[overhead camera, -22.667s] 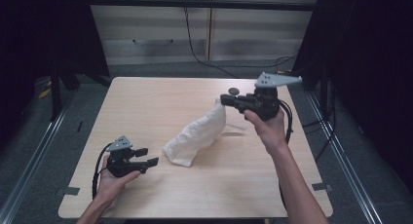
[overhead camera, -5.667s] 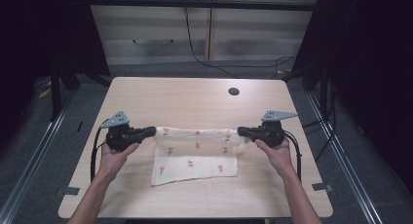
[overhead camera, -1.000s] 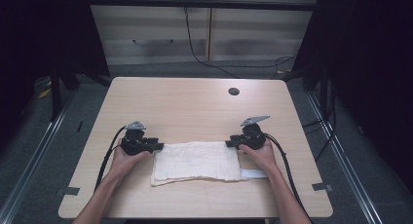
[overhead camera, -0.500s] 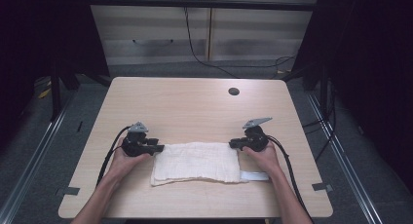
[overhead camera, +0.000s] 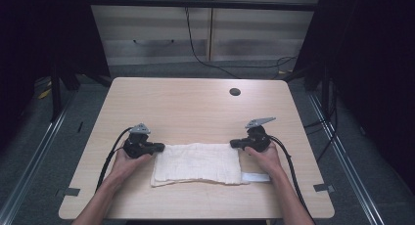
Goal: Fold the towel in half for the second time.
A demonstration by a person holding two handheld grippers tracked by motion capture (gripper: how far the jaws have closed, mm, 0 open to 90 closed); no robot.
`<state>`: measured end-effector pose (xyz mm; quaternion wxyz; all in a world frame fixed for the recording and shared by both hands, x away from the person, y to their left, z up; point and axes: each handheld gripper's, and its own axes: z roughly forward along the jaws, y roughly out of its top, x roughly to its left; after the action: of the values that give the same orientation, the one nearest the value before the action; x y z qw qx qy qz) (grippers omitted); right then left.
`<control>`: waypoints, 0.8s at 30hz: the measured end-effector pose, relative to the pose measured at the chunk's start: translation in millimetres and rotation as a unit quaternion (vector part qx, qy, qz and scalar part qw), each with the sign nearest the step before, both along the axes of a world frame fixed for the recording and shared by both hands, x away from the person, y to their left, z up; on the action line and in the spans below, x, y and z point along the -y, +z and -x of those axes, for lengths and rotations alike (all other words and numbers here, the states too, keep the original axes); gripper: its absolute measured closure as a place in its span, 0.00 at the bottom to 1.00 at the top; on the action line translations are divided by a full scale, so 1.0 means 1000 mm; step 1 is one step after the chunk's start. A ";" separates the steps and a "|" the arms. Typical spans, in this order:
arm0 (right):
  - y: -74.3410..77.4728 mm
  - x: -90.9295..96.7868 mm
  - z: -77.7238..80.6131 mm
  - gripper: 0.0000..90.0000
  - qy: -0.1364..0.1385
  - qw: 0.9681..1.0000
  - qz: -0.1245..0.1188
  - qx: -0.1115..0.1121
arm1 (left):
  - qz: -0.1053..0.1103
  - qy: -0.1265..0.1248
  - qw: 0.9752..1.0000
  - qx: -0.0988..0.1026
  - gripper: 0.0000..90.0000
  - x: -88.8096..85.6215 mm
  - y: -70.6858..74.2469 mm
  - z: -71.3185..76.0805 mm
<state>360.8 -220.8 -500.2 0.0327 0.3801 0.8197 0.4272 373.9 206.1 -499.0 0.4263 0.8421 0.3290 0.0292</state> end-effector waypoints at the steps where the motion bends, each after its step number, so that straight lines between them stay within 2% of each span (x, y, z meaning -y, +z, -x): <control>1: 0.002 0.001 0.000 0.98 -0.001 1.000 -0.003 0.004 | 0.006 0.004 1.000 0.003 0.96 -0.002 0.003 0.000; 7: 0.019 0.010 0.003 0.98 -0.005 0.999 -0.021 0.028 | 0.043 0.006 0.999 0.019 0.96 -0.007 0.018 0.003; 13: 0.032 0.013 0.003 0.98 -0.008 0.998 -0.028 0.048 | 0.063 0.004 0.997 0.035 0.96 -0.005 0.025 0.005; 16: 0.035 0.013 0.005 0.99 -0.006 0.998 -0.030 0.054 | 0.047 0.000 0.998 0.042 0.96 -0.002 0.026 0.007; 18: 0.031 0.013 0.007 0.98 0.000 0.998 -0.028 0.048 | 0.038 0.005 0.999 0.039 0.96 -0.001 0.021 0.007; 20: 0.029 0.012 0.011 0.99 0.003 0.999 -0.023 0.046 | 0.036 0.012 0.999 0.032 0.96 -0.001 0.018 0.006; 24: 0.032 0.012 0.023 0.98 0.010 0.998 -0.030 0.057 | 0.036 0.019 0.999 0.035 0.96 -0.001 0.018 0.006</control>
<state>337.5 -232.8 -467.8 0.0637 0.3473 0.8073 0.4729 368.0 207.3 -481.5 0.4667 0.8183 0.3310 0.0551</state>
